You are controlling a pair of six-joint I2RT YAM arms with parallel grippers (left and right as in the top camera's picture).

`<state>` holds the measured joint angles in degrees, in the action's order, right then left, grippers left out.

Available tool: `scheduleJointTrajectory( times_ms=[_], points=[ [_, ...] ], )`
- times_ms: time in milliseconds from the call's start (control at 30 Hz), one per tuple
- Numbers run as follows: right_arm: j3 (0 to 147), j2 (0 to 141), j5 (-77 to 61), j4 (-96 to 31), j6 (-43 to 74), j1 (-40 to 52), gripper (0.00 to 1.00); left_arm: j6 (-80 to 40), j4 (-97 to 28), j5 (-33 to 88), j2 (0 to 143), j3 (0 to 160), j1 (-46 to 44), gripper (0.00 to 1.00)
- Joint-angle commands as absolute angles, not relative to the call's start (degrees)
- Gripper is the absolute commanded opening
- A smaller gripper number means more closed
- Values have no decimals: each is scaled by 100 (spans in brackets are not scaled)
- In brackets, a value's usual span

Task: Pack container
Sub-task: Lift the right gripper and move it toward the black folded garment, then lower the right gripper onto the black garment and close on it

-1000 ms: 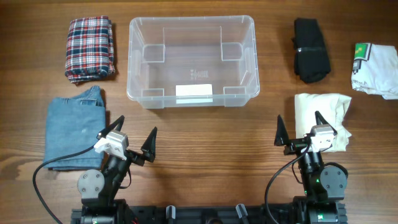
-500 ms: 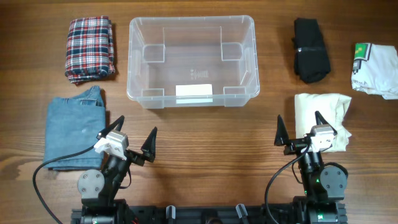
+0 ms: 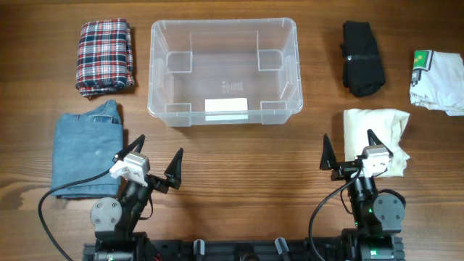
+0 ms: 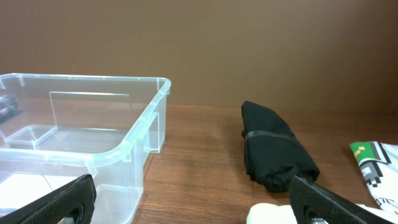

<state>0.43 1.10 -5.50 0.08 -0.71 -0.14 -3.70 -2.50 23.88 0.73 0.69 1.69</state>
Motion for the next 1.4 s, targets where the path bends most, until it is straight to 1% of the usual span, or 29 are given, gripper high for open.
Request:
scheduleJointTrajectory(
  times_ms=[0, 400, 600, 667, 733, 833, 900, 1033, 1100, 1167, 1233, 1267, 1367],
  points=[
    [30, 102, -451, 23, 16, -1, 100, -298, -239, 2377, 27, 32, 215, 100],
    [30, 102, -458, 43, 21, -1, 100, -298, -239, 2377, 27, 32, 215, 100],
    [30, 102, -801, 143, 23, -1, 100, -298, -239, 2377, 27, 32, 215, 100],
    [30, 102, -829, 447, 30, -1, 100, -298, -239, 2377, 27, 32, 215, 100],
    [32, 102, -1057, 1098, 45, -1, 100, -298, -239, 2377, 27, 32, 215, 100],
    [43, 102, -1072, 2040, 692, -1, 100, -298, -239, 2377, 27, 32, 215, 100],
    [185, 102, -1111, 2327, 744, -1, 100, -301, -239, 2377, 27, 32, 215, 100],
    [913, 311, -1107, 1636, 272, -3, 100, -298, -237, 2377, 27, 32, 215, 100],
    [1680, 838, -620, 840, -366, -3, 100, -298, -239, 2377, 27, 32, 215, 100],
    [2324, 1387, -71, 370, -672, -3, 100, -298, -239, 2377, 27, 32, 215, 100],
    [3194, 2204, 357, -211, -720, -25, 100, -298, -239, 2377, 27, 32, 215, 100],
    [3627, 2641, 327, -513, -716, -69, 100, -301, -239, 2377, 27, 32, 215, 100],
    [5280, 4351, -464, -1710, -982, -384, 100, -298, -239, 2377, 27, 32, 215, 100]
  ],
)
